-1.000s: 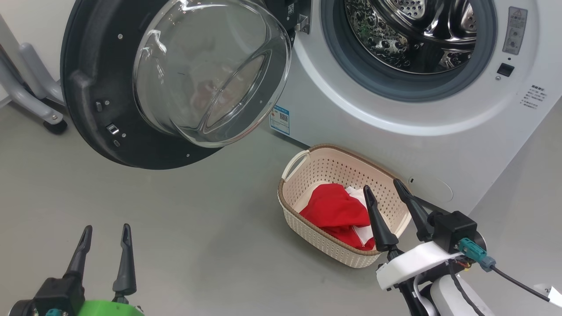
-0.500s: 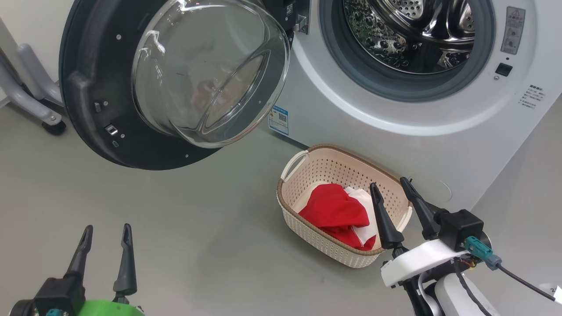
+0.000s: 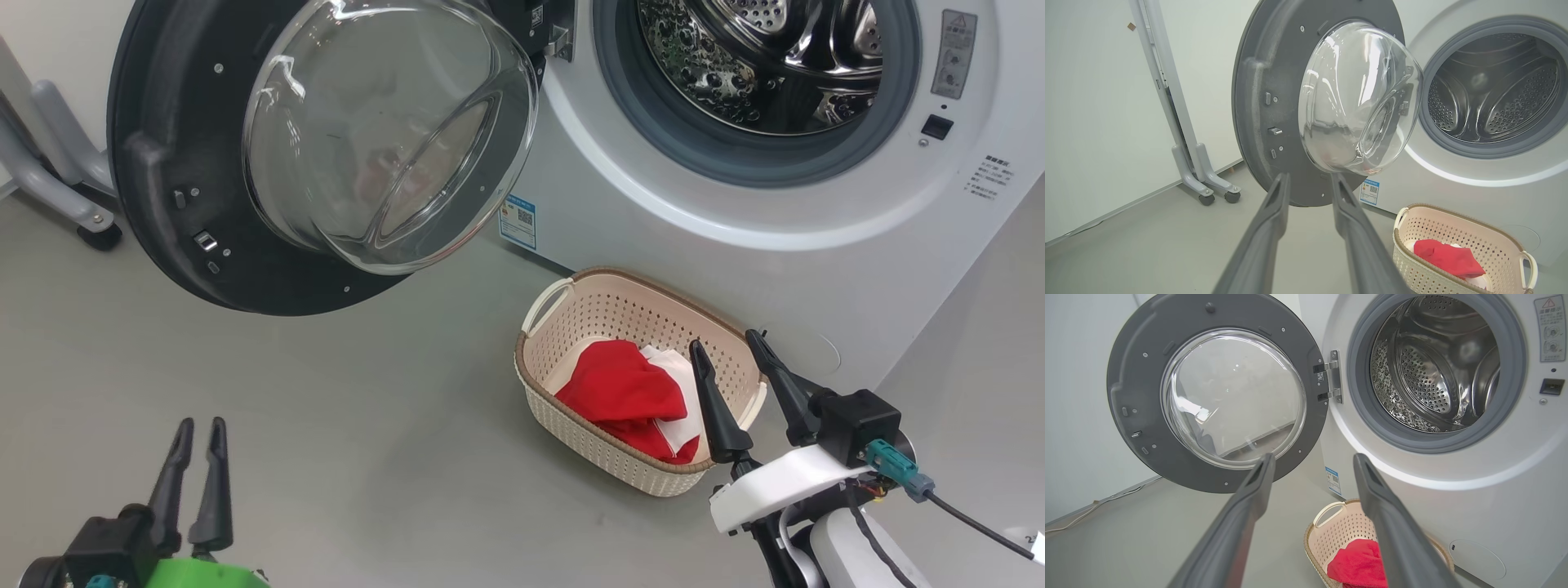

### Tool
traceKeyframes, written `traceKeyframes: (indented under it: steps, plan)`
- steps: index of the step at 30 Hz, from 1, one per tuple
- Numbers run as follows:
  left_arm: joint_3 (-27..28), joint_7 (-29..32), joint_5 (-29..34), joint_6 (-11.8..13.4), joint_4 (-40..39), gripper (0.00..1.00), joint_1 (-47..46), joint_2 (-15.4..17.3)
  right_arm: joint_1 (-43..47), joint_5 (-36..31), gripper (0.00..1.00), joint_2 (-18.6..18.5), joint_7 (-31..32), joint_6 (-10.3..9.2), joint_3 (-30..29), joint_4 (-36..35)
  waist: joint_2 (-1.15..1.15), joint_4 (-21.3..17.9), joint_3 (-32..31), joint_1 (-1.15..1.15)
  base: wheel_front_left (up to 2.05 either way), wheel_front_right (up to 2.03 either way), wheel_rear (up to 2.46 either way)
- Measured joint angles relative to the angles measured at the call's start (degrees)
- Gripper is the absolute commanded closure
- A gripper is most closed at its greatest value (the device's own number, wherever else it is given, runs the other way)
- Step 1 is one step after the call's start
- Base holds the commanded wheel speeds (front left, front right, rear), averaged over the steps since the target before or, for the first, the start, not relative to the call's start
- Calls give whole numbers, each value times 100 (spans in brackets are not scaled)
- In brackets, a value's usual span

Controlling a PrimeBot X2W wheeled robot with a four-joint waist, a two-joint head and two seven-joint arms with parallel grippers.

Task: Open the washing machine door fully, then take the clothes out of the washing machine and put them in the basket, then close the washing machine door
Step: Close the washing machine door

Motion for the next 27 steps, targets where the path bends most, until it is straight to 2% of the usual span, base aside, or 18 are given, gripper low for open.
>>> traceKeyframes:
  steps: [10, 18, 22, 23, 27]
  plan:
    - [120, 0, -120, -57, -244, 100, -20, 8, 0, -21, 0, -79, 0, 0, -73, -29, 0, 5, 231, 0, 0, 0, 0]
    - [487, -1, -342, -108, -509, 100, -531, 326, 1, -132, 0, -232, 0, -8, -183, -121, 0, 16, 562, 0, 0, 0, 0]
    - [771, -1, -486, -129, -626, 100, -978, 664, 2, -185, 0, -335, 0, -60, -219, -167, 0, 23, 760, 0, 0, 0, 0]
    - [907, -2, -510, -137, -641, 100, -1175, 876, 2, -225, 0, -381, 0, -60, -212, -187, 0, 25, 863, 0, 0, 0, 0]
    - [1296, 0, -697, -159, -635, 100, -1603, 1338, -31, -287, 0, -446, 2, -64, -199, -248, 0, 6, 1073, 0, 0, 0, 0]
